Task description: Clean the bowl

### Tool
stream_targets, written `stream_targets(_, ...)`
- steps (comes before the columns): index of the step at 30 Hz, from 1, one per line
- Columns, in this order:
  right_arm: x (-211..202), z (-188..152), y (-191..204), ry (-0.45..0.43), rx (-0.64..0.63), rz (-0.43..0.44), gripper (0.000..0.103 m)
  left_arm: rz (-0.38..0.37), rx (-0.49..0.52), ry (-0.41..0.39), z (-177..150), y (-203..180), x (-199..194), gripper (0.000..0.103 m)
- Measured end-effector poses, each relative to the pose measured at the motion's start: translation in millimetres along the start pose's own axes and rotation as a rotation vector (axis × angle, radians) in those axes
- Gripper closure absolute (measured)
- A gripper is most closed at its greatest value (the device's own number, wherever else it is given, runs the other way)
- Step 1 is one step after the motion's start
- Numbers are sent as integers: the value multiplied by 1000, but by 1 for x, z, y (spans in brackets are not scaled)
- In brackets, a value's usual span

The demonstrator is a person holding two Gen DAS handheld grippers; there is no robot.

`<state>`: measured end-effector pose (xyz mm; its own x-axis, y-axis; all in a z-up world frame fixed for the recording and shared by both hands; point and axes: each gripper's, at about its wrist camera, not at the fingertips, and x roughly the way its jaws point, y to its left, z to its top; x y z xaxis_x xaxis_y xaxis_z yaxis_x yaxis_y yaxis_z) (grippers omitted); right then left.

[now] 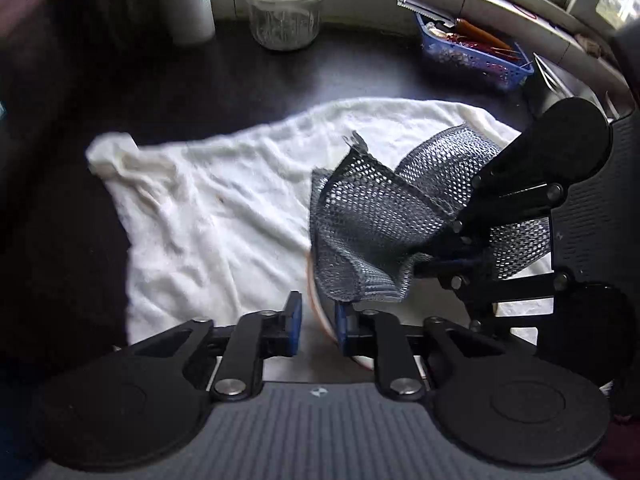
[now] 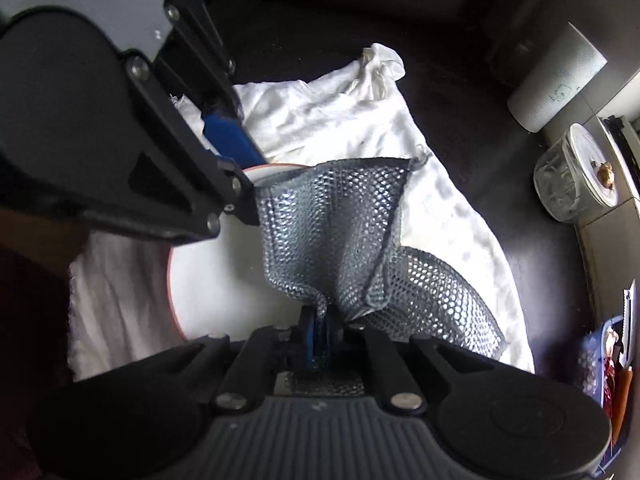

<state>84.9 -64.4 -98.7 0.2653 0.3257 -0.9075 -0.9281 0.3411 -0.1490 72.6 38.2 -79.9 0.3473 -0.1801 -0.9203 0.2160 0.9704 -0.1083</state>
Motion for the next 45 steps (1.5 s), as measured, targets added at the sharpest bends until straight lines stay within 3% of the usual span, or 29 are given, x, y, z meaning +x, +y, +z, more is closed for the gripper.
stream_targets(3, 3, 0, -1, 4, 72, 23, 99, -47, -146, -1, -10, 9, 0, 93)
stream_targets(7, 6, 2, -3, 4, 223, 59, 99, -164, -486, 29, -24, 34, 7, 93)
stream_targets(11, 5, 2, 0, -7, 332, 98, 98, -217, -650, 47, -40, 39, 11, 93)
stream_targets(19, 2, 1, 18, 0, 339, 119, 96, -317, -958, 84, -72, 48, 19, 91)
stream_targets(21, 2, 2, 28, 2, 269, 96, 96, -278, -841, 88, -63, 42, 17, 91)
stream_targets(26, -1, 3, 22, 6, 156, 46, 98, -41, -293, 11, -24, 10, 2, 88)
stream_targets(32, -3, 6, 3, -14, 59, 42, 99, 4, 13, -10, -2, 4, 3, 88)
stream_targets(37, 2, 5, 7, 4, 55, 65, 99, -23, -55, -5, -14, 3, 8, 93)
stream_targets(41, 6, 9, 6, 25, 195, 93, 97, -90, -309, -2, -26, 18, 5, 92)
stream_targets(45, 5, 9, 11, 13, 272, 89, 97, -186, -627, 31, -44, 38, 10, 92)
